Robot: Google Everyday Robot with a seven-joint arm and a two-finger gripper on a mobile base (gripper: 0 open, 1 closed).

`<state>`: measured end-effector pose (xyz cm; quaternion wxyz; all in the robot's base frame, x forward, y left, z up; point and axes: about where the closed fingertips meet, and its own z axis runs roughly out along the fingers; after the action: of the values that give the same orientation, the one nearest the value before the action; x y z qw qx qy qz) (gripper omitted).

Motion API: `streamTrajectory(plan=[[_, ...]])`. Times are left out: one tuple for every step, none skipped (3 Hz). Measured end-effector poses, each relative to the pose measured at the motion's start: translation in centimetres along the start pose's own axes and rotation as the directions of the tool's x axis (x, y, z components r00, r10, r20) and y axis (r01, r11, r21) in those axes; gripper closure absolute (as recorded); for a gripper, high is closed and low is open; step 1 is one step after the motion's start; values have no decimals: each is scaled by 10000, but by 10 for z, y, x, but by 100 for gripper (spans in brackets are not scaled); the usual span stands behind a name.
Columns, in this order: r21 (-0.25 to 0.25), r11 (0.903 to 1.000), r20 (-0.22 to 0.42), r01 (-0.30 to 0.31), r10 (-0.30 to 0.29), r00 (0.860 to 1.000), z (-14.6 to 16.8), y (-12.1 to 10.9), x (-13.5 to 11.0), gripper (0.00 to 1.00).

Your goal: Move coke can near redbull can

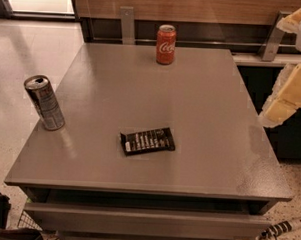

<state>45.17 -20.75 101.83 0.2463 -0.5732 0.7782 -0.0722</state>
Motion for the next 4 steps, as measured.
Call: streamTrajectory(plan=[[326, 9818, 1265, -1872, 1817, 9752, 32, -37, 5, 0], [82, 9406, 2858, -3394, 3230, 9022, 72, -67, -2, 0], [-286, 9059, 4768, -4225, 3838, 7908, 104, -103, -26, 0], [-45, 8851, 6301, -4654, 3639, 6860, 118, -150, -52, 0]])
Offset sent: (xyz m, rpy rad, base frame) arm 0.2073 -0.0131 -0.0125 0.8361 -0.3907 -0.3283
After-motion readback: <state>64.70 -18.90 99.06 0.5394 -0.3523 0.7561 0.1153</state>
